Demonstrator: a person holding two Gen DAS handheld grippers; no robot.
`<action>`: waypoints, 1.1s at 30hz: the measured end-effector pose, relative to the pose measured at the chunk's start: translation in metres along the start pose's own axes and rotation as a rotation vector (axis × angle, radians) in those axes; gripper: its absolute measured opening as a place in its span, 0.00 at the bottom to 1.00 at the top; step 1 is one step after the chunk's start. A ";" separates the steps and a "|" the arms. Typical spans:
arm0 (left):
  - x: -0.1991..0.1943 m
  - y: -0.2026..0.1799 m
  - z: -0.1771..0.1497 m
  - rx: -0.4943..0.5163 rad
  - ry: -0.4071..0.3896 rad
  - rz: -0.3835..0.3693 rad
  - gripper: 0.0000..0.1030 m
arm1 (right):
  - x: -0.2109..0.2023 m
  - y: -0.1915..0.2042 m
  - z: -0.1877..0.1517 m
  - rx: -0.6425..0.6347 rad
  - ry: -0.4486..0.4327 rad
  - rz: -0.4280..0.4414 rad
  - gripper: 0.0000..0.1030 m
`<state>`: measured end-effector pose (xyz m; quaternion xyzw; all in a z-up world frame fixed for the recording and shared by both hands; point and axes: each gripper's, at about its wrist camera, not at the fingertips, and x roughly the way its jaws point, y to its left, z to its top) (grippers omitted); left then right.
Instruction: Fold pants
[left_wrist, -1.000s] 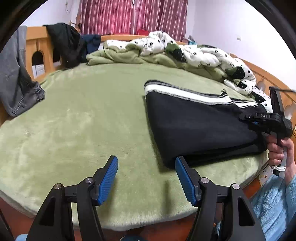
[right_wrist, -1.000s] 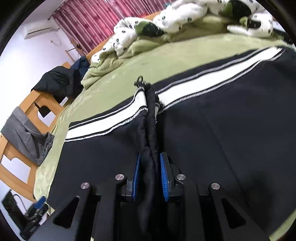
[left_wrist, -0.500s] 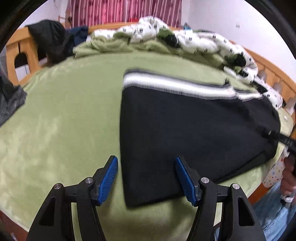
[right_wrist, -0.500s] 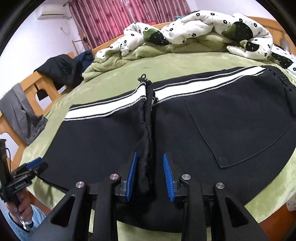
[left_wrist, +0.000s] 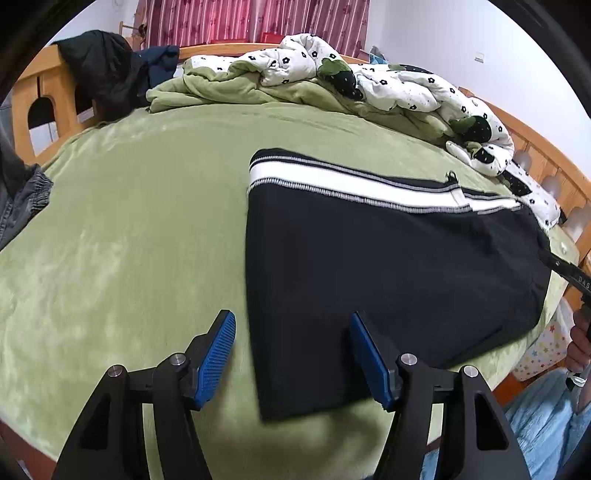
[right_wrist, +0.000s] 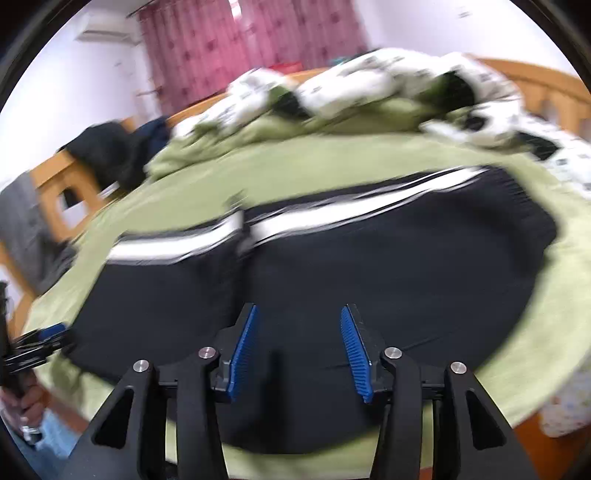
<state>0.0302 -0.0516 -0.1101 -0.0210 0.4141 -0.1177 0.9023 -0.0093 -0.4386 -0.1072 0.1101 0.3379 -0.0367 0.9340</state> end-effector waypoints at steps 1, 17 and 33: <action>0.003 0.002 0.005 -0.011 0.004 -0.007 0.61 | -0.005 -0.017 0.003 0.021 -0.010 -0.043 0.51; 0.092 0.058 0.059 -0.214 0.151 -0.199 0.59 | 0.048 -0.220 0.012 0.572 -0.001 0.066 0.54; 0.082 0.060 0.091 -0.288 0.086 -0.387 0.09 | 0.027 -0.140 0.106 0.331 -0.156 -0.035 0.24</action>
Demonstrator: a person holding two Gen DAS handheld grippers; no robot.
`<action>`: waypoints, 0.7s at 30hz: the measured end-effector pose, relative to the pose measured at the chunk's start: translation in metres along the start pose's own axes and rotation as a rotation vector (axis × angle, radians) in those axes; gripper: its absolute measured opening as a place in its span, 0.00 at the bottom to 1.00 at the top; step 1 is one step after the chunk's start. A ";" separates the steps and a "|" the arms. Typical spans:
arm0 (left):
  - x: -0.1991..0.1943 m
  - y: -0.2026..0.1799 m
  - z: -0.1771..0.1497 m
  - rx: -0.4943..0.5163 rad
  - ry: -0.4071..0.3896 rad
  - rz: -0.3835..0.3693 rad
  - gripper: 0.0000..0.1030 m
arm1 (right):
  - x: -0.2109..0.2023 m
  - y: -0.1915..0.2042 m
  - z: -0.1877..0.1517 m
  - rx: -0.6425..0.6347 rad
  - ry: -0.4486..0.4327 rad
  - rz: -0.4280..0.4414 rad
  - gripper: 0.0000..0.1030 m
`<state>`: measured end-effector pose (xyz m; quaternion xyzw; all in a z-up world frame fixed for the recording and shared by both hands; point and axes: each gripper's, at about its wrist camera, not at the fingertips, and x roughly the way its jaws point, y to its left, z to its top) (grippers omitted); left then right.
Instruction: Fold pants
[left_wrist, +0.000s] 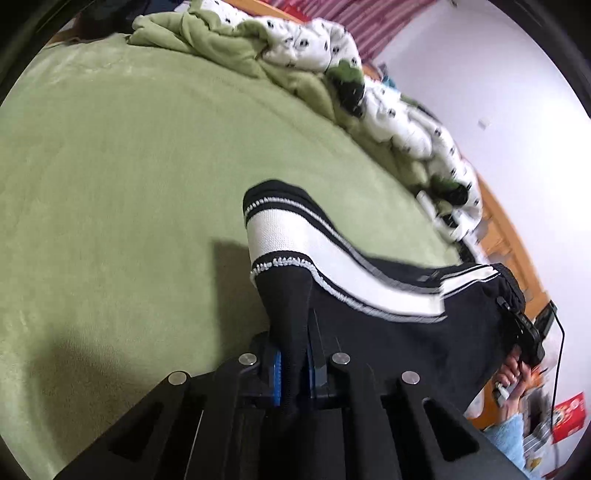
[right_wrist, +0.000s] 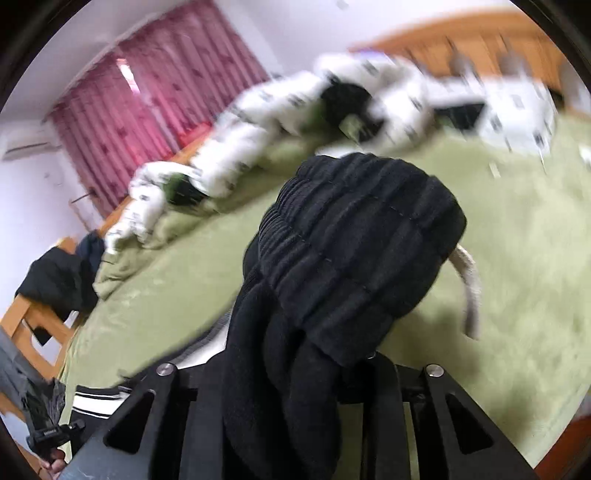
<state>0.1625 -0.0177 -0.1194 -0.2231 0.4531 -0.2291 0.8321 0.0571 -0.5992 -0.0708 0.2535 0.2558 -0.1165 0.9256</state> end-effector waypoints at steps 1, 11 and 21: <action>-0.004 0.000 0.003 -0.005 -0.009 -0.011 0.09 | -0.008 0.016 0.007 -0.019 -0.020 0.009 0.23; -0.087 0.026 0.053 -0.014 -0.119 0.009 0.09 | -0.059 0.175 0.046 -0.114 -0.108 0.176 0.22; -0.094 0.110 0.060 0.034 -0.079 0.340 0.20 | 0.042 0.182 -0.034 -0.154 0.090 0.145 0.22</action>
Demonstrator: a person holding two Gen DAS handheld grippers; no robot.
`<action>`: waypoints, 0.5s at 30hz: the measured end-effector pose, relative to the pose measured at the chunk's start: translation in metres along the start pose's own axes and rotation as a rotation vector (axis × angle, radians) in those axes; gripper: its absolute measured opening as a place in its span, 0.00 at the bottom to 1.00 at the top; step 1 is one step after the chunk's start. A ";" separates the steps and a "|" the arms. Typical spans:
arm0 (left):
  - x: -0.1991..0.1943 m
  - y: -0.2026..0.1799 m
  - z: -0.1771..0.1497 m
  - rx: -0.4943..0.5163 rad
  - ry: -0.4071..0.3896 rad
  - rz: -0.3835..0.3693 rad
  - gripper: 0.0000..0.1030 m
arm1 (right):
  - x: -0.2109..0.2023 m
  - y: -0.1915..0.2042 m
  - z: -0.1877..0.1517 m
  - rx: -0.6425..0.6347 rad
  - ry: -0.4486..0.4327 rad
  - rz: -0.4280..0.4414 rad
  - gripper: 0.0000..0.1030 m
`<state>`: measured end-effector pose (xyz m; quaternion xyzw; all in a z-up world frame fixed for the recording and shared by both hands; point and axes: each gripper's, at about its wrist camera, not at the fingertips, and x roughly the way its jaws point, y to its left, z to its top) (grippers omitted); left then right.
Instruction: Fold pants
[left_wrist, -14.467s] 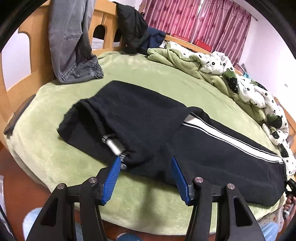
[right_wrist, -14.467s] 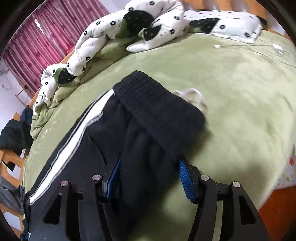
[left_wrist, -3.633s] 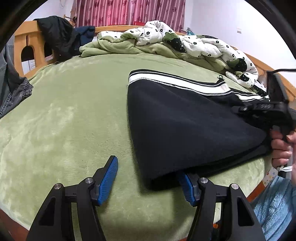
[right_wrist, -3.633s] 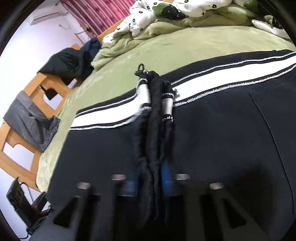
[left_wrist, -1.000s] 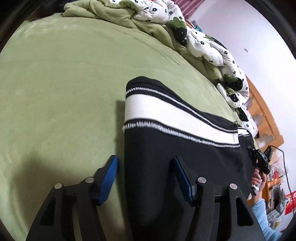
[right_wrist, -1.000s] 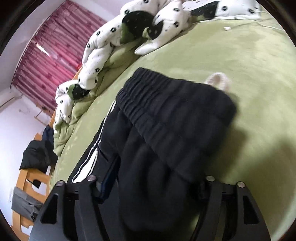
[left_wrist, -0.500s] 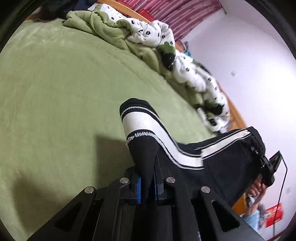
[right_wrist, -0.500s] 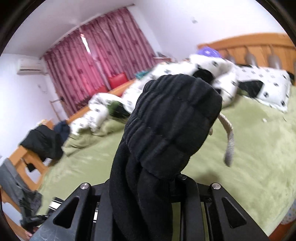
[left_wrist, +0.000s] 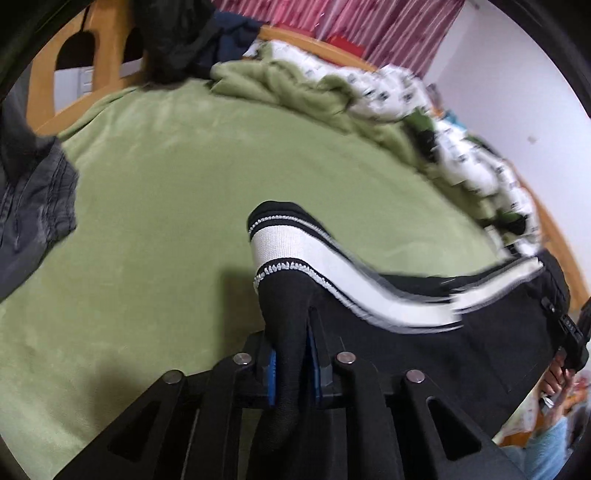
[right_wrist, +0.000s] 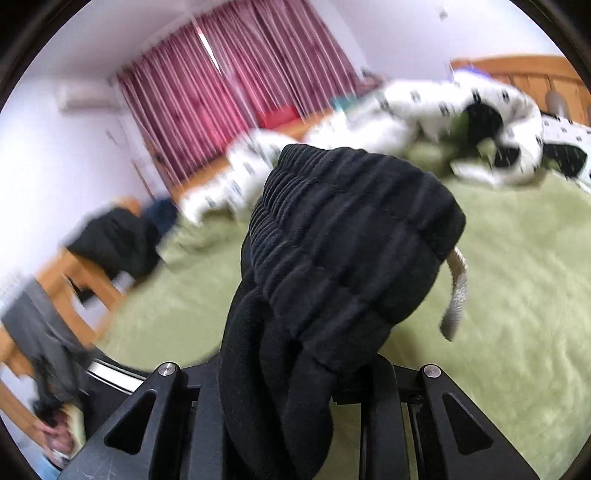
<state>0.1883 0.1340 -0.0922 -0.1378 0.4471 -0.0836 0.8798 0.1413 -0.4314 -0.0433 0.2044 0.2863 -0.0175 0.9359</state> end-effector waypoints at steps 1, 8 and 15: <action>0.006 0.004 -0.003 0.004 0.001 0.034 0.23 | 0.013 -0.012 -0.009 -0.006 0.037 -0.043 0.22; -0.003 0.006 -0.018 0.116 -0.059 0.233 0.37 | 0.064 -0.090 -0.064 0.012 0.272 -0.124 0.40; -0.035 -0.029 -0.033 0.190 -0.124 0.054 0.56 | 0.006 -0.079 -0.083 -0.085 0.231 -0.235 0.47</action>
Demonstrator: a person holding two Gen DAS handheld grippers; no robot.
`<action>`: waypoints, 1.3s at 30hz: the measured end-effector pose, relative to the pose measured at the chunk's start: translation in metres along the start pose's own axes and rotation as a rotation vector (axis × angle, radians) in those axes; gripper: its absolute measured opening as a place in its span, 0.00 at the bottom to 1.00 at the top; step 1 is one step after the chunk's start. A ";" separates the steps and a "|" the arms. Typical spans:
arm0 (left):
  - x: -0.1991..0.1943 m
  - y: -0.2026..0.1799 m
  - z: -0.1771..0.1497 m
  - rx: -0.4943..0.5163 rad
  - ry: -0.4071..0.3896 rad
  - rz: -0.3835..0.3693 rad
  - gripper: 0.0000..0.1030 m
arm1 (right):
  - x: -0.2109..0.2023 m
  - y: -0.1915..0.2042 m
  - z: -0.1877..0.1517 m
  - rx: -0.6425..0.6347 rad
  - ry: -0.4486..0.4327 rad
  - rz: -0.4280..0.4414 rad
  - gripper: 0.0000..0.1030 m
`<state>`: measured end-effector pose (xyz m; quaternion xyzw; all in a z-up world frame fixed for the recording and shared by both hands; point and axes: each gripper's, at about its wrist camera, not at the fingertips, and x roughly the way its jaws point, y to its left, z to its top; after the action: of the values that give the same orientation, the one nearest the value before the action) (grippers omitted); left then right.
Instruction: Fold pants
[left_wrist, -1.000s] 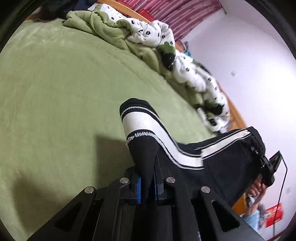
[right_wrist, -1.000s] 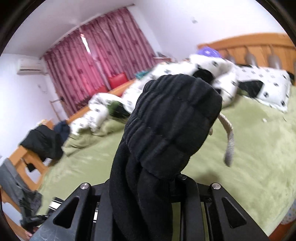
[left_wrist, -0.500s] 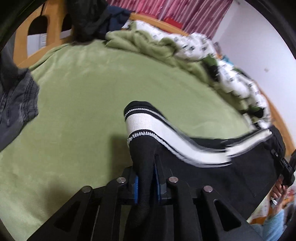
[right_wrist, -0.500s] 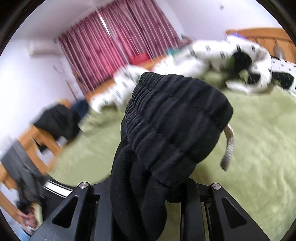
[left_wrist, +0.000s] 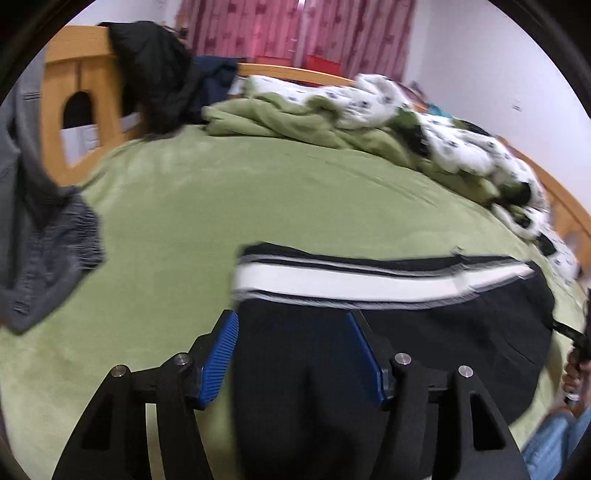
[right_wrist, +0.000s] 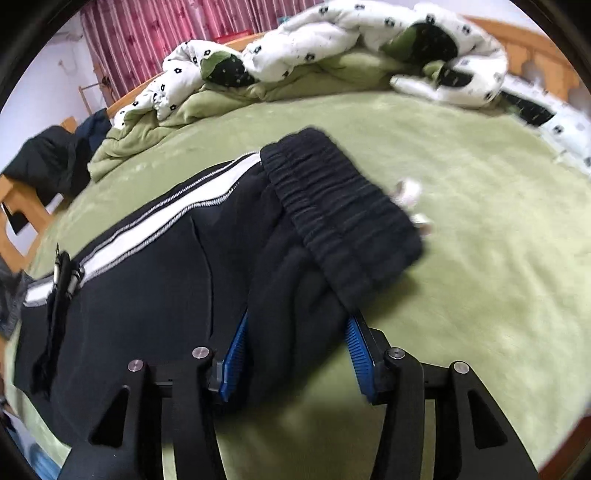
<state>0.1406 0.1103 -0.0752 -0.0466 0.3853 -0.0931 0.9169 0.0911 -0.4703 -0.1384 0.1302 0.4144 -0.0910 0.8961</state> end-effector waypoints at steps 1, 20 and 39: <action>0.003 -0.005 -0.004 0.014 0.012 0.010 0.56 | -0.010 0.003 -0.005 -0.013 -0.011 -0.016 0.47; -0.055 -0.037 -0.098 0.054 0.030 0.112 0.59 | 0.008 0.048 -0.011 -0.242 -0.097 -0.092 0.32; -0.039 0.033 -0.134 -0.430 0.000 -0.066 0.60 | -0.044 0.052 -0.046 -0.126 -0.108 0.024 0.48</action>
<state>0.0224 0.1484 -0.1469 -0.2537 0.3947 -0.0388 0.8822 0.0441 -0.4040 -0.1245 0.0736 0.3688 -0.0611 0.9246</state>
